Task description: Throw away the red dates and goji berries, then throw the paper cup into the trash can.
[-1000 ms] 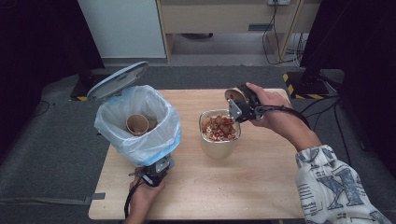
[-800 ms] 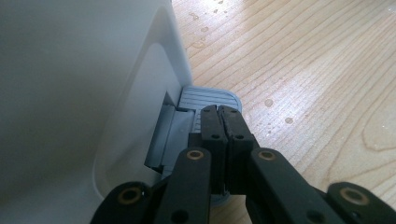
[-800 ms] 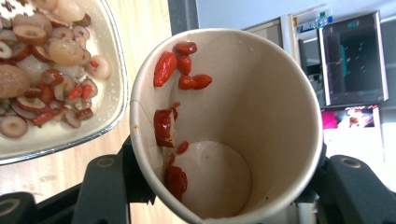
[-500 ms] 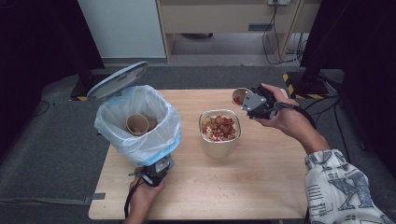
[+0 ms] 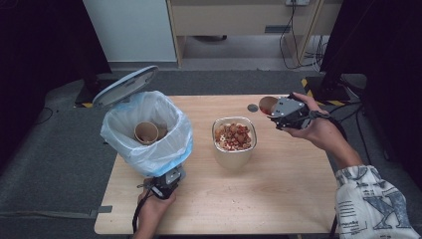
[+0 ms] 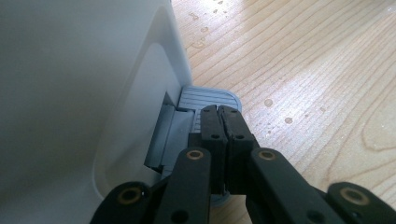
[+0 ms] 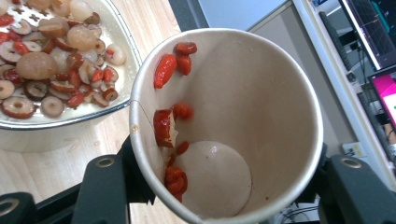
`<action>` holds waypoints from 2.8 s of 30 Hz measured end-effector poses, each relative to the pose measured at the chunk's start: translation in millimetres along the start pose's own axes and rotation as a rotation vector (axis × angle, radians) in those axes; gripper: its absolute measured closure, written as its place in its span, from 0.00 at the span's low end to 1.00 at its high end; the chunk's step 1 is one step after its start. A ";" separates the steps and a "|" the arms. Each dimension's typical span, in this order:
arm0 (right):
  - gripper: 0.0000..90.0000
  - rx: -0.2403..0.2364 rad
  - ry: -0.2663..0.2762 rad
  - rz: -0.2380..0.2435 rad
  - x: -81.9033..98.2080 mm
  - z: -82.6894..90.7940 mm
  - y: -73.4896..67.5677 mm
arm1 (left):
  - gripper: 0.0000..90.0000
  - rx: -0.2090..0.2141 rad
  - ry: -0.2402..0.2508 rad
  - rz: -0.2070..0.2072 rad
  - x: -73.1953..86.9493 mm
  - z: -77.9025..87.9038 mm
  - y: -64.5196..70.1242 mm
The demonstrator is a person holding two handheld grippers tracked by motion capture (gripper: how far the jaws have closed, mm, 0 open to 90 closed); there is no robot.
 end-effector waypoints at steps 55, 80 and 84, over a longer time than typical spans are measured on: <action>0.44 -0.243 0.120 -0.506 59.0 17.3 7.9 | 0.98 0.002 0.003 -0.002 0.3 0.1 0.4; 0.45 -0.268 0.112 -0.590 -11.0 -2.2 18.7 | 0.98 0.003 0.000 -0.001 0.0 0.1 0.4; 0.45 -0.271 0.118 -0.585 -27.0 -5.5 18.5 | 0.98 0.003 0.000 0.000 -0.2 0.0 0.5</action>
Point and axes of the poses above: each handheld gripper's, and its own axes: z roughly backward along the jaws, x roughly out of its underside, y roughly to its right, the point moved 2 cm from there along -z, roughly forward along the jaws, and after that the axes turned 10 degrees about y, right-handed, at the moved point
